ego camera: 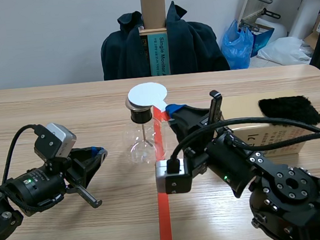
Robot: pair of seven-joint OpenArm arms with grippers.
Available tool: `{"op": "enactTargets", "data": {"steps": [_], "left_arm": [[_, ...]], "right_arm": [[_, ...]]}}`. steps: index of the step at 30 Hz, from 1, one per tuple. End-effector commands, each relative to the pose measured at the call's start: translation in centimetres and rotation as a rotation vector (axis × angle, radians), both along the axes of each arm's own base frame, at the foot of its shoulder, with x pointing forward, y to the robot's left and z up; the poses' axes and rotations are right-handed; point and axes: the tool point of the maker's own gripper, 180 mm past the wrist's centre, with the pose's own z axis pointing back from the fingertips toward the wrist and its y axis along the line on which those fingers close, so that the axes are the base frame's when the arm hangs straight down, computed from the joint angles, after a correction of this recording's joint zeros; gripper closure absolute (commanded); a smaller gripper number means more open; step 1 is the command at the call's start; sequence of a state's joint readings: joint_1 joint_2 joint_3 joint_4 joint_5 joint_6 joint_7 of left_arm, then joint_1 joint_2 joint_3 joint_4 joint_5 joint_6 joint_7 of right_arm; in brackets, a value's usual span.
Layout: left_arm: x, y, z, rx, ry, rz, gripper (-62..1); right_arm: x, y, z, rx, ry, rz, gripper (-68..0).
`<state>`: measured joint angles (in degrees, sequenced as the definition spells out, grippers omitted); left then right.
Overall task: Do the electroscope experiment.
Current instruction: 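Move the plate toward and away from the electroscope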
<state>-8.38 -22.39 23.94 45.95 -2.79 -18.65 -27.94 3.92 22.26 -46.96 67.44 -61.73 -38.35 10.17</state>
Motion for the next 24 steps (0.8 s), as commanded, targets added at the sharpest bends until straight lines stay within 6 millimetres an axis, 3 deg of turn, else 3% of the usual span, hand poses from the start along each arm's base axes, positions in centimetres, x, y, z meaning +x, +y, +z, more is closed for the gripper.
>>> {"op": "enactTargets", "data": {"steps": [1,17,24], "left_arm": [[0.4,-0.3,1.2,-0.022,-0.035,-0.009,-3.2],[0.4,-0.3,1.2,-0.022,-0.035,-0.009,-3.2],[0.4,-0.3,1.2,-0.022,-0.035,-0.009,-3.2]], "right_arm": [[1.0,-0.6,1.2,0.013,-0.038,-0.031,-0.6],[3.5,-5.1,1.3,0.041,-0.024,-0.315,-0.6],[3.9,-5.9,1.3,0.046,-0.021,-0.365,-0.6]]}}
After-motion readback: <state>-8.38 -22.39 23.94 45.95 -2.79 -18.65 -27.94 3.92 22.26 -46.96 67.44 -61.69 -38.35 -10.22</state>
